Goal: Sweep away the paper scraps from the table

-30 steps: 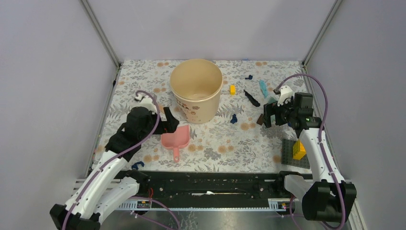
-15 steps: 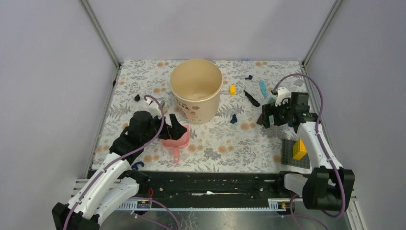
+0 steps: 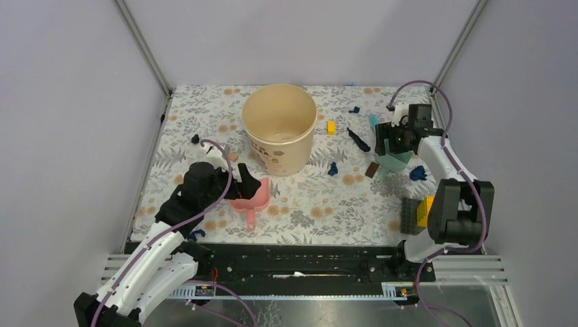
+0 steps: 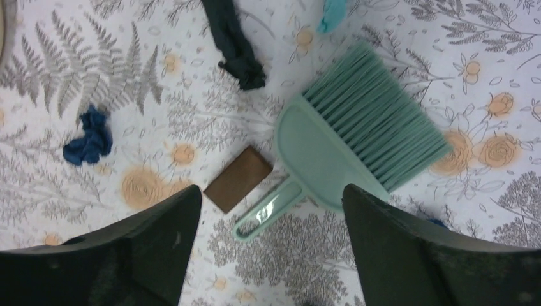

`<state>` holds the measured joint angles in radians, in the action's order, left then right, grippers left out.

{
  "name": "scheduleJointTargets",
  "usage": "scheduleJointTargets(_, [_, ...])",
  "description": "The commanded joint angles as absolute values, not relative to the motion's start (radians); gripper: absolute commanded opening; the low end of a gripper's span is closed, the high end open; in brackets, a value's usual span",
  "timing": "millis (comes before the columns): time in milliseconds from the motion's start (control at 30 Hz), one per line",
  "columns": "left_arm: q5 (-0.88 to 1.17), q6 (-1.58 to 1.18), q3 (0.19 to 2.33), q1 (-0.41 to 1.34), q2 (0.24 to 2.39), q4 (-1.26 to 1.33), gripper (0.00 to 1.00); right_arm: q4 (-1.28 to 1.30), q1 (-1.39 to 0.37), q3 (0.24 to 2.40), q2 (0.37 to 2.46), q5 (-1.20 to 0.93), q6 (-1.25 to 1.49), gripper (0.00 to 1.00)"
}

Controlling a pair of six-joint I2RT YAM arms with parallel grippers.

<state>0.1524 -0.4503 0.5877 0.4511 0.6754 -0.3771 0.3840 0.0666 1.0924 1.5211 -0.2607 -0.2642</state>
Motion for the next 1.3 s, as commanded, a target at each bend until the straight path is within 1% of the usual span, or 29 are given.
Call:
scheduleJointTargets(0, [-0.038,-0.367,0.671,0.453,0.737,-0.455,0.99,0.341,0.071,1.196,1.623,-0.198,-0.222,0.82])
scheduleJointTargets(67, [-0.021,-0.365,0.669,0.452,0.728,-0.435,0.99,0.335,0.071,1.224,1.664,-0.196,-0.210,0.75])
scheduleJointTargets(167, [-0.152,-0.463,0.619,0.450,0.652,-0.379,0.99,0.337,0.071,1.253,1.705,-0.214,-0.188,0.67])
scheduleJointTargets(233, [-0.247,-0.511,0.597,0.449,0.590,-0.391,0.99,0.328,0.069,1.256,1.714,-0.206,-0.166,0.66])
scheduleJointTargets(333, [-0.224,-0.486,0.564,0.449,0.547,-0.359,0.99,0.305,0.069,1.257,1.736,-0.167,-0.157,0.63])
scheduleJointTargets(433, [-0.168,-0.440,0.559,0.449,0.569,-0.343,0.89,0.297,0.069,1.281,1.791,-0.113,-0.139,0.62])
scheduleJointTargets(467, [-0.171,-0.435,0.566,0.448,0.590,-0.350,0.89,0.298,0.069,1.292,1.817,-0.095,-0.127,0.63])
scheduleJointTargets(533, [-0.195,-0.443,0.592,0.448,0.638,-0.381,0.89,0.293,0.069,1.310,1.848,-0.067,-0.107,0.62])
scheduleJointTargets(667, [-0.224,-0.449,0.627,0.447,0.716,-0.433,0.89,0.290,0.069,1.355,1.901,-0.055,-0.077,0.56])
scheduleJointTargets(1000, [-0.267,-0.460,0.609,0.442,0.676,-0.426,0.91,0.289,0.069,1.421,1.994,-0.087,-0.040,0.49])
scheduleJointTargets(1067, [-0.264,-0.462,0.609,0.442,0.678,-0.425,0.91,0.289,0.069,1.428,2.010,-0.090,-0.038,0.45])
scheduleJointTargets(1267, [-0.249,-0.460,0.616,0.440,0.691,-0.426,0.91,0.289,0.070,1.436,2.042,-0.089,-0.034,0.45])
